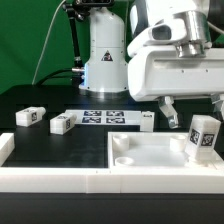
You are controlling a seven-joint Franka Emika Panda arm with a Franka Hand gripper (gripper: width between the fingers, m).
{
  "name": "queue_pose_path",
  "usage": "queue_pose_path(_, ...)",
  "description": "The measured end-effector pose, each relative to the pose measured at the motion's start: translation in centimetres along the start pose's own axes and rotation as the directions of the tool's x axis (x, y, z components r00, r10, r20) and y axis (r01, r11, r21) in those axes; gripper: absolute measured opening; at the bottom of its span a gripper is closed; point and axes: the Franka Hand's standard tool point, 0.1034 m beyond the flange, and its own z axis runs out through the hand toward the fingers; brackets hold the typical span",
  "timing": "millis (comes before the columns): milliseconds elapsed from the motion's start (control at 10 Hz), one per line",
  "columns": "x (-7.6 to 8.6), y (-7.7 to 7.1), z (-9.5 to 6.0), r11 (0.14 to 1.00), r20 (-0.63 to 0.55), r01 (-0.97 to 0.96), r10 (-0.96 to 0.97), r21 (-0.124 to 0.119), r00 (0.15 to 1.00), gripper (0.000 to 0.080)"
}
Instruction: Assemble one leg
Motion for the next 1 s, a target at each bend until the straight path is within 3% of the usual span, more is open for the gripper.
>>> queue_pose_path(200, -0.2, -0.1, 0.2, 1.000, 0.003, -0.002, 0.002, 0.002, 1.000, 0.0648)
queue_pose_path(300, -0.7, -1.0, 0.3, 0.999, 0.129, -0.021, 0.016, 0.038, 0.991, 0.0648)
queue_pose_path(400, -0.1, -1.2, 0.4, 0.998, 0.204, -0.028, 0.016, 0.054, 0.979, 0.0648)
queue_pose_path(700, -0.4, -1.6, 0.4, 0.993, 0.443, -0.057, 0.004, 0.106, 0.896, 0.0648)
queue_pose_path(900, 0.0, -1.3, 0.5, 0.990, 0.516, -0.068, -0.006, 0.123, 0.857, 0.0648)
queue_pose_path(1000, 0.9, -1.0, 0.5, 0.991, 0.482, -0.064, 0.001, 0.115, 0.876, 0.0648)
